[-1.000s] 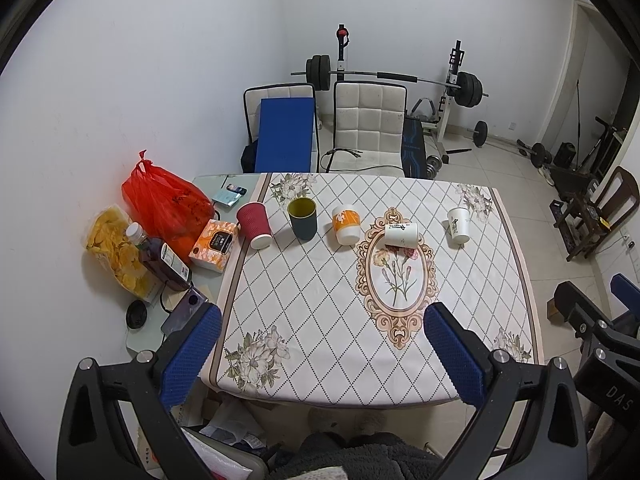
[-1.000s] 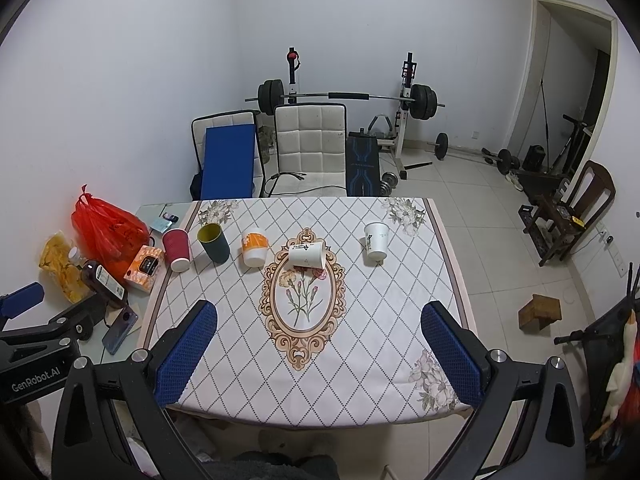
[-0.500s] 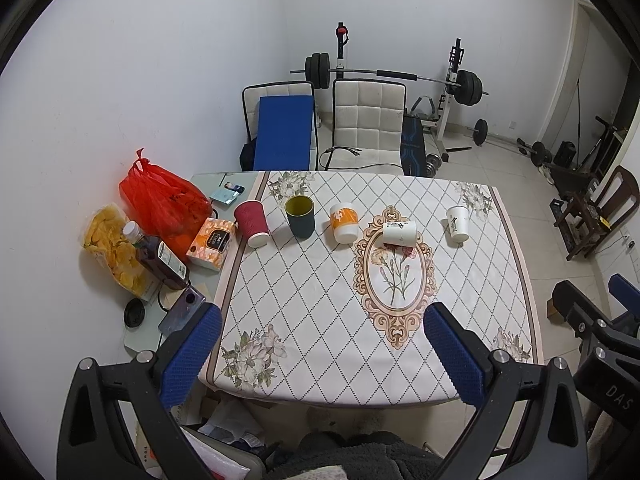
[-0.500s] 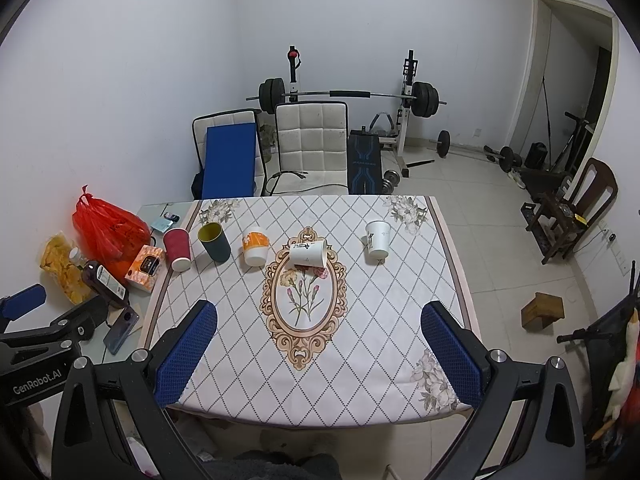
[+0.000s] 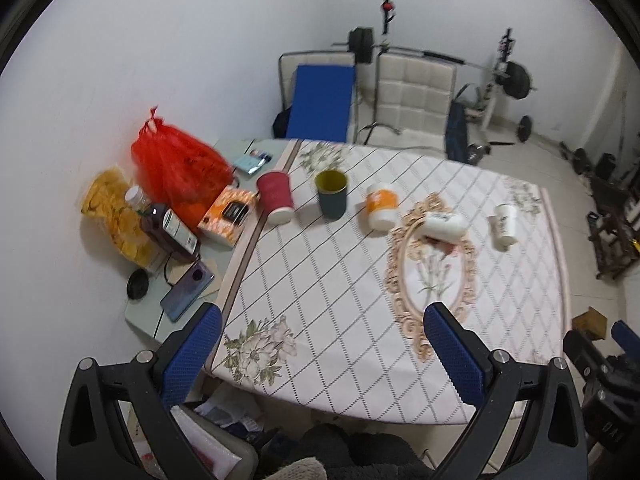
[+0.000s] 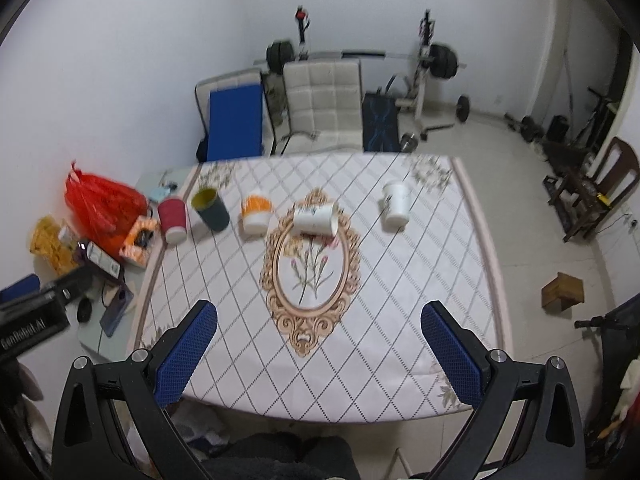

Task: Flip cup upside down
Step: 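Move the left tool toward the red ripple paper cup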

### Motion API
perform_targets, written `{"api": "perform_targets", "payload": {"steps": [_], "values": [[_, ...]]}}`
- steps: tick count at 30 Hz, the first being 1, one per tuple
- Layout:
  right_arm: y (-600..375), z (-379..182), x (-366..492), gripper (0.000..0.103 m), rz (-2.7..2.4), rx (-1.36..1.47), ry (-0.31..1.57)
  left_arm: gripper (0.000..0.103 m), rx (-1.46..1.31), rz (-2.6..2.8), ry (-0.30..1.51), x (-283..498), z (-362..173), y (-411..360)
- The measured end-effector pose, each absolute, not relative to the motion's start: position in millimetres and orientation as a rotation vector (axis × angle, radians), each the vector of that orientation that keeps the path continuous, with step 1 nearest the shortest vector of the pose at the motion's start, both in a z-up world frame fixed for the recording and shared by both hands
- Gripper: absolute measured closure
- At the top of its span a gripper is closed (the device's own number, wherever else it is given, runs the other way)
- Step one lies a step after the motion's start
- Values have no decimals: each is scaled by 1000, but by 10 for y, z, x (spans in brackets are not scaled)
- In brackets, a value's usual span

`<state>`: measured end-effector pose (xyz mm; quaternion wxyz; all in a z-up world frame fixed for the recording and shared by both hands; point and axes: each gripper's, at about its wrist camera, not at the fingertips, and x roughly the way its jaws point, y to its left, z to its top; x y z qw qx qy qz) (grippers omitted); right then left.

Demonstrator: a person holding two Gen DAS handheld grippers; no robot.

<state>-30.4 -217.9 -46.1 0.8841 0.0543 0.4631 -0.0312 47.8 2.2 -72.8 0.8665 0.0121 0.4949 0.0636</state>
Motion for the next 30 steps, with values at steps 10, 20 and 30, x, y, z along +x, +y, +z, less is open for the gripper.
{"api": "perform_targets", "payload": {"steps": [10, 20, 30], "values": [[-2002, -1567, 635, 0, -29, 93, 1145, 0, 33, 222, 1208, 1233, -1472, 351], [-1624, -2366, 1500, 0, -47, 81, 1320, 0, 31, 211, 1332, 2180, -2149, 767], [-1260, -2803, 2227, 0, -62, 49, 1405, 1, 37, 223, 1406, 3028, -2662, 1056]]}}
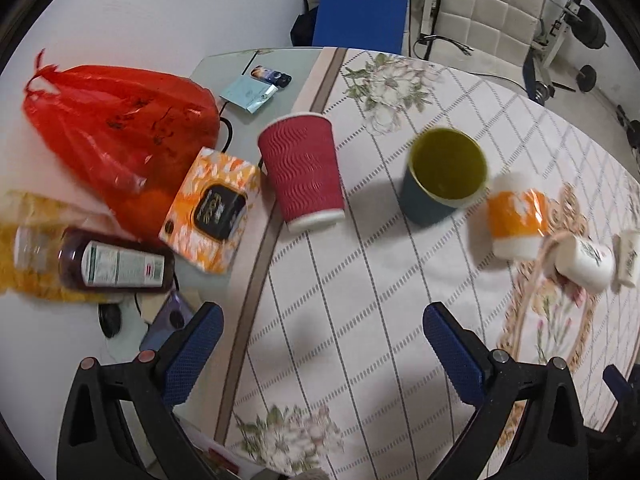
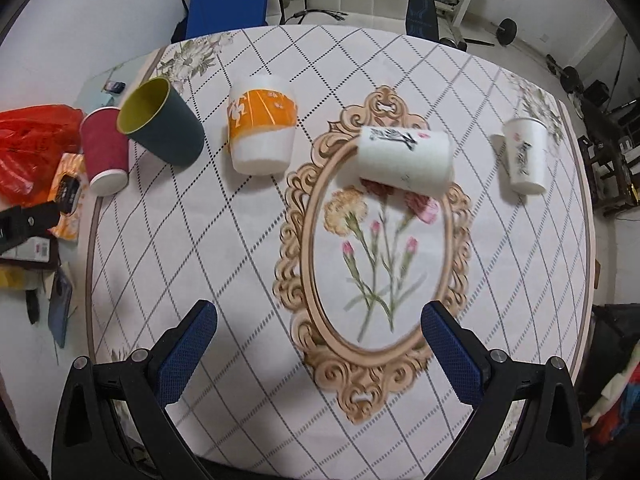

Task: Flip cup upside down
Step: 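Move the left tool toward the red ripple paper cup, then close the left gripper around the red paper cup's body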

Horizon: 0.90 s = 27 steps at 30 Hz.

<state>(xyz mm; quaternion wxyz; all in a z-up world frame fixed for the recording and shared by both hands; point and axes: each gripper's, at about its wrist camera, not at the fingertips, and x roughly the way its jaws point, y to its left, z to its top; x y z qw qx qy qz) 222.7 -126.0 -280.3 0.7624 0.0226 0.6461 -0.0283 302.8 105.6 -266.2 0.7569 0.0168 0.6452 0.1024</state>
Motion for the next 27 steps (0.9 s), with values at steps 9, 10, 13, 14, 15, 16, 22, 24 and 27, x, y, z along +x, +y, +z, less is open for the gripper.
{"api": "perform_targets", "payload": {"steps": [9, 10, 13, 14, 15, 16, 22, 24, 27], "values": [[-1064, -3043, 2792, 0, -91, 37, 1439, 19, -90, 230, 1525, 3739, -3105, 1543], [-1053, -3061, 2828, 0, -95, 37, 1440, 19, -107, 228, 1544, 3816, -3159, 1604], [-1011, -3124, 2973, 0, -110, 47, 1448, 19, -148, 236, 1579, 4008, -3305, 1735], [-1005, -3143, 3007, 0, -112, 52, 1451, 19, -153, 233, 1592, 4087, -3364, 1764], [-999, -3163, 3044, 0, -115, 61, 1454, 19, -157, 228, 1602, 4139, -3404, 1775], [-988, -3185, 3077, 0, -118, 66, 1458, 19, -163, 221, 1611, 4199, -3453, 1788], [-956, -3257, 3177, 0, -123, 92, 1477, 19, -64, 225, 1659, 4465, -3728, 1741], [-955, -3266, 3190, 0, -126, 96, 1478, 19, -25, 224, 1672, 4519, -3802, 1697], [-968, -3273, 3199, 0, -135, 103, 1481, 19, 45, 220, 1678, 4564, -3888, 1628]]}}
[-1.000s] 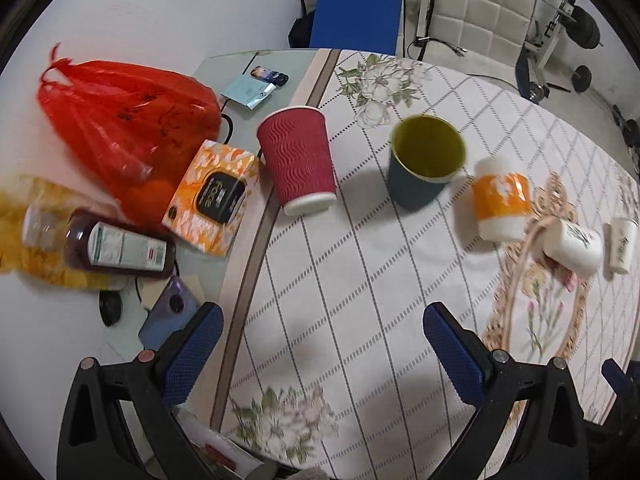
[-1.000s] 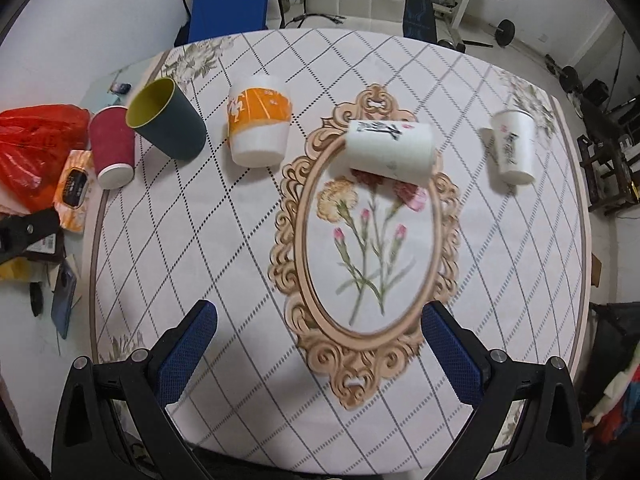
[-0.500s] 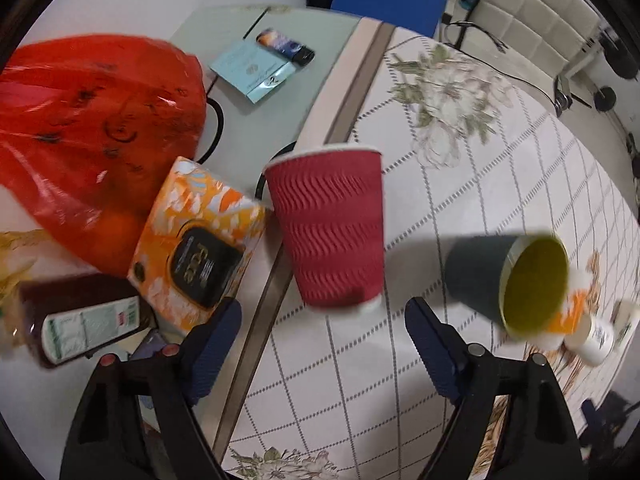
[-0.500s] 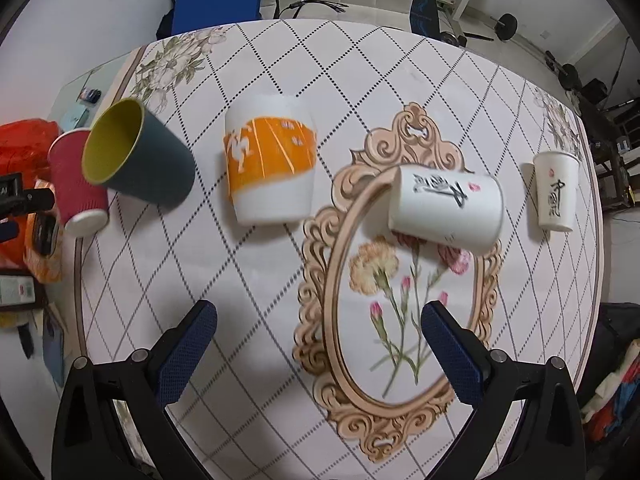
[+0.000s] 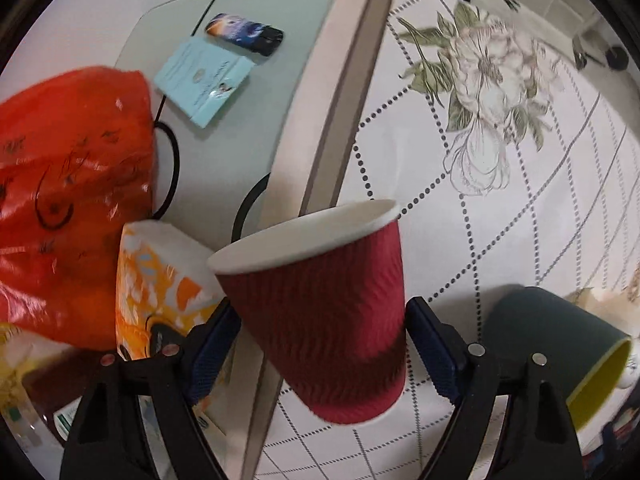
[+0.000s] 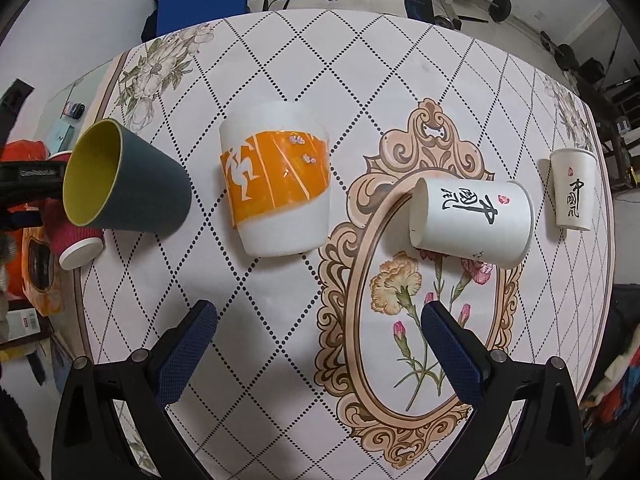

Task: Flip cup upside down
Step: 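Close the left gripper around the red paper cup's body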

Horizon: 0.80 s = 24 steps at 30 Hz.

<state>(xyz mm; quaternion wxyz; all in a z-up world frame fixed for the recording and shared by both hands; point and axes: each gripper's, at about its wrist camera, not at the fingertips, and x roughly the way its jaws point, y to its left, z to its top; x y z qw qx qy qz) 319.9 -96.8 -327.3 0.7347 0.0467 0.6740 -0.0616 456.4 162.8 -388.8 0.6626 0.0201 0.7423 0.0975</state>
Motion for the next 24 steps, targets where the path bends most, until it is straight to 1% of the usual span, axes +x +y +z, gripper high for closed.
{"api": "perform_targets", "payload": {"steps": [3, 5, 6, 13, 16, 24], "values": [[-989, -3269, 3211, 0, -146, 104, 1483, 19, 101, 203, 1683, 4581, -3975, 1576], [-998, -3267, 3216, 0, -152, 106, 1483, 23, 128, 197, 1689, 4589, -4063, 1502], [-1000, -3265, 3219, 0, -155, 104, 1483, 23, 145, 197, 1686, 4580, -4088, 1495], [-998, -3259, 3232, 0, -171, 101, 1482, 25, 192, 178, 1630, 4503, -4084, 1507], [-995, -3252, 3210, 0, -173, 98, 1481, 25, 196, 168, 1616, 4482, -4006, 1452], [-1084, -3168, 3003, 0, -169, 95, 1478, 25, 173, 127, 1558, 4174, -3456, 1291]]}}
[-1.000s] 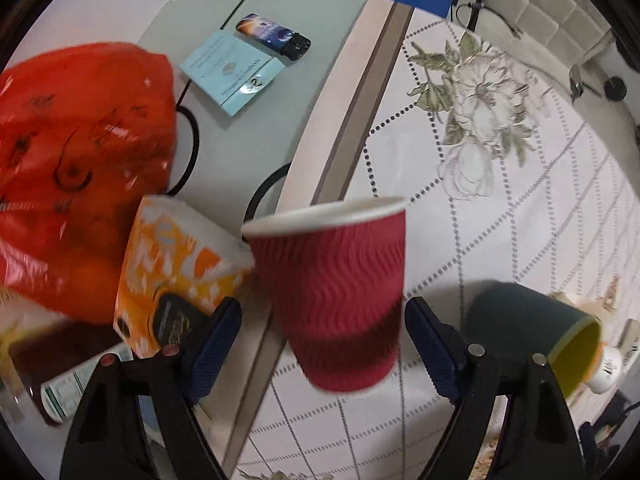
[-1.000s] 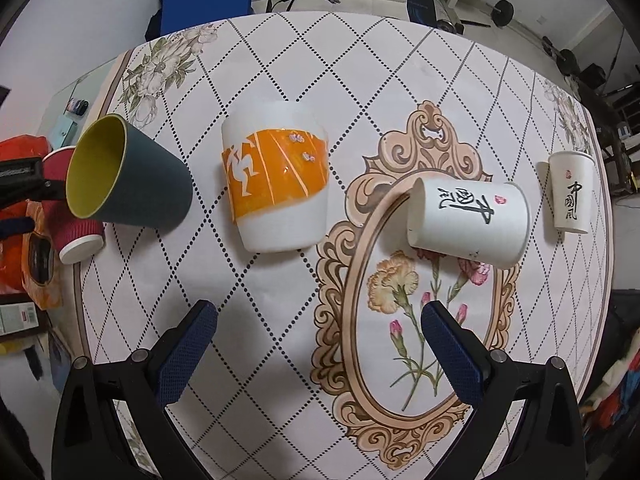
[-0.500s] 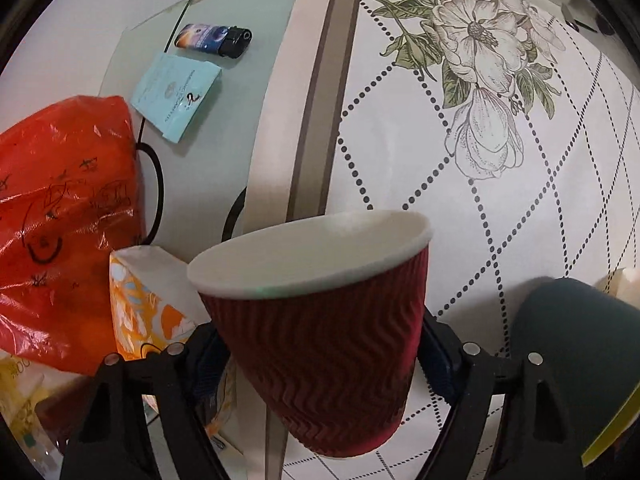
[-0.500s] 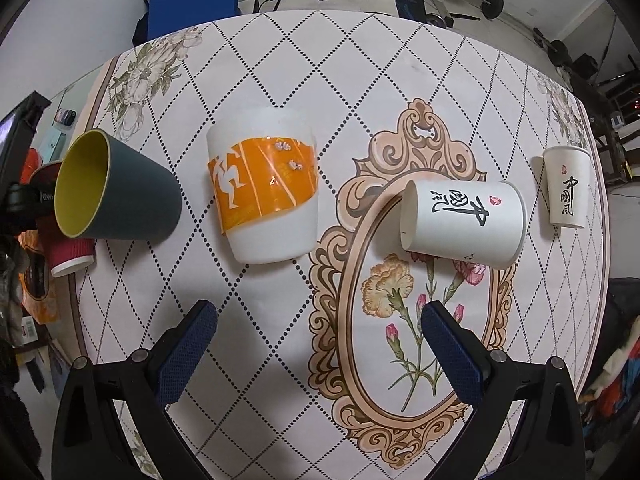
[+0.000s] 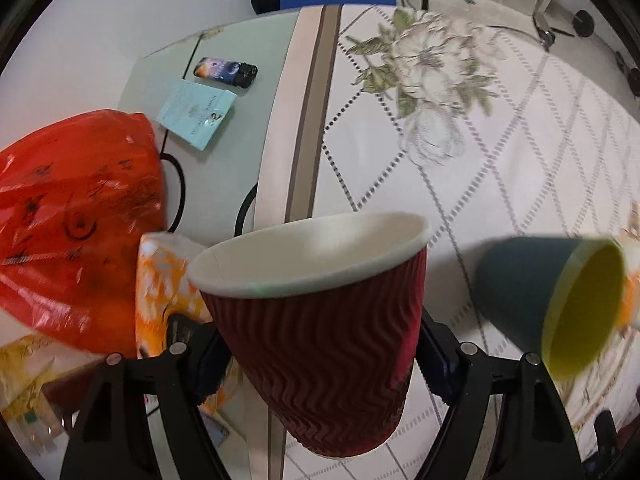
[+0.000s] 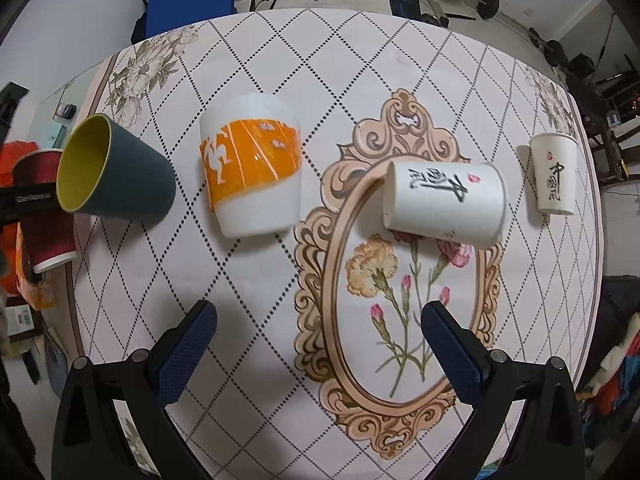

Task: Flip cup upside down
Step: 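Close the left gripper around the red paper cup's body, then lift the red cup with the left gripper and carry it toward the right tool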

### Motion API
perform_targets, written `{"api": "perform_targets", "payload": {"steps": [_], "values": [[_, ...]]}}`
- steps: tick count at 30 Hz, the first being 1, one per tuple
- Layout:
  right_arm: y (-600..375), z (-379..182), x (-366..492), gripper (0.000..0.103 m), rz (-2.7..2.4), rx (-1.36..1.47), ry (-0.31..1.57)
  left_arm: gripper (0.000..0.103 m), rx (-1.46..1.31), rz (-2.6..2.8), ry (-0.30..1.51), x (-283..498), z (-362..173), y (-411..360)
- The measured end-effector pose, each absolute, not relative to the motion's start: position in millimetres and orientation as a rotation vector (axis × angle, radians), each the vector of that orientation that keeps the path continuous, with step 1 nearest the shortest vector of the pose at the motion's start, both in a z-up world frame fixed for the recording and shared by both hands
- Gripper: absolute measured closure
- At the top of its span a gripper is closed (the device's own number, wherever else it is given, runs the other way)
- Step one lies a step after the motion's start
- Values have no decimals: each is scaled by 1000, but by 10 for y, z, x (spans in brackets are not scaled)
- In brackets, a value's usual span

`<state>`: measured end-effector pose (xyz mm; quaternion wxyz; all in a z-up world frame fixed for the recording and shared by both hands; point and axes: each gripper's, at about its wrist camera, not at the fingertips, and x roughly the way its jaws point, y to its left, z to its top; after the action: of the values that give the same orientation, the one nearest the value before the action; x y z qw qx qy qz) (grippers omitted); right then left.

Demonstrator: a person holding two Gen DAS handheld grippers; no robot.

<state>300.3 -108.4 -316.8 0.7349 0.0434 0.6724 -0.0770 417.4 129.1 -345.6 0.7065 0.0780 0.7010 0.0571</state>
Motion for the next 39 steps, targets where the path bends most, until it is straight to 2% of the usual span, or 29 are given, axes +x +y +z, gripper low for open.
{"api": "perform_targets", "payload": {"steps": [6, 10, 17, 26, 39], "values": [[-1270, -3144, 2714, 0, -156, 110, 1482, 25, 195, 95, 1534, 3536, -3104, 1072], [-1435, -3165, 2457, 0, -143, 118, 1494, 25, 199, 38, 1565, 3053, -3045, 667], [-1945, -3277, 1967, 0, -180, 127, 1537, 25, 191, -98, 1661, 2494, -3429, -195], [-2674, -3436, 1475, 0, -277, 167, 1571, 25, 288, -164, 1682, 2205, -3803, -1110], [-3084, -3557, 1224, 0, -303, 215, 1573, 24, 305, -128, 1660, 2016, -3791, -1292]]}}
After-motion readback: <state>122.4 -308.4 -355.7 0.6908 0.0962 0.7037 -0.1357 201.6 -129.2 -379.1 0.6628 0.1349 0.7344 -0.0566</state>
